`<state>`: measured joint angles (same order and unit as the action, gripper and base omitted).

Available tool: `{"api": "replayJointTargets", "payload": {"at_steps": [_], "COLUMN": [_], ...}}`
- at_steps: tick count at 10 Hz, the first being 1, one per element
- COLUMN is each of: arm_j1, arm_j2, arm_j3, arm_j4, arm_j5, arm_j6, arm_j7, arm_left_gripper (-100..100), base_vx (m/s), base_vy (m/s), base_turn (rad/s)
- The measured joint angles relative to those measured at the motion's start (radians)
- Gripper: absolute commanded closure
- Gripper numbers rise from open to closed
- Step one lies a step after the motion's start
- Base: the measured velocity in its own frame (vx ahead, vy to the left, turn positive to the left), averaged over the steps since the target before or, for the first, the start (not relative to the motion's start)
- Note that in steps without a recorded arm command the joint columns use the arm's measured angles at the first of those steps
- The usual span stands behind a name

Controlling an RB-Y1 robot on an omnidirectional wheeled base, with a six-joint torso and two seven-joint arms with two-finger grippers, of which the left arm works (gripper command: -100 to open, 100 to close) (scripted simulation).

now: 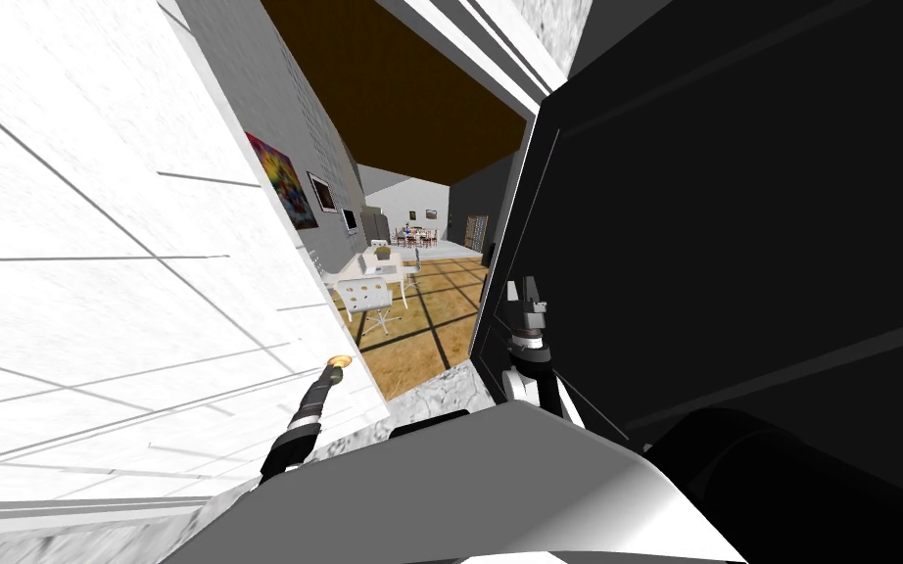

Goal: Pull the door open

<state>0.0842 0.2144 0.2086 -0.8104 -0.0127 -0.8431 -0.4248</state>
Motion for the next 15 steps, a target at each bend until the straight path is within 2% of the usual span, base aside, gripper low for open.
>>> {"api": "replayJointTargets", "payload": {"at_steps": [1,2,6,8,9,10,11,12,14,15], "arm_j1": [-0.012,-0.004,-0.017,-0.007,-0.024,-0.004,0.002,-0.009,-0.032,-0.023], "arm_j2": [0.007,0.005,0.011,0.012,0.015,0.014,0.012,0.014,0.023,0.02], "arm_j3": [-0.005,-0.012,-0.03,-0.04,-0.042,-0.049,-0.054,-0.054,-0.065,-0.069], "arm_j4": [0.022,0.007,0.02,-0.001,0.029,0.003,-0.007,0.002,0.041,0.02], "arm_j5": [0.01,0.023,0.055,0.07,0.076,0.086,0.091,0.093,0.117,0.123], "arm_j6": [-0.008,-0.005,0.001,0.01,-0.003,0.001,0.006,0.011,-0.003,0.006], "arm_j7": [0.026,0.052,0.143,0.184,0.204,0.228,0.246,0.253,0.301,0.321], "arm_left_gripper": [100,100,100,100,100,100,100,100,100,100], "base_vx": [-0.053,-0.045,-0.037,-0.041,-0.043,-0.036,-0.031,-0.026,-0.043,-0.046], "base_vy": [0.02,0.017,0.011,0.008,0.019,0.014,-0.006,0.0,0.018,0.027], "base_turn": [-0.038,-0.004,-0.023,-0.03,-0.025,-0.003,0.009,-0.029,-0.043,-0.019]}}
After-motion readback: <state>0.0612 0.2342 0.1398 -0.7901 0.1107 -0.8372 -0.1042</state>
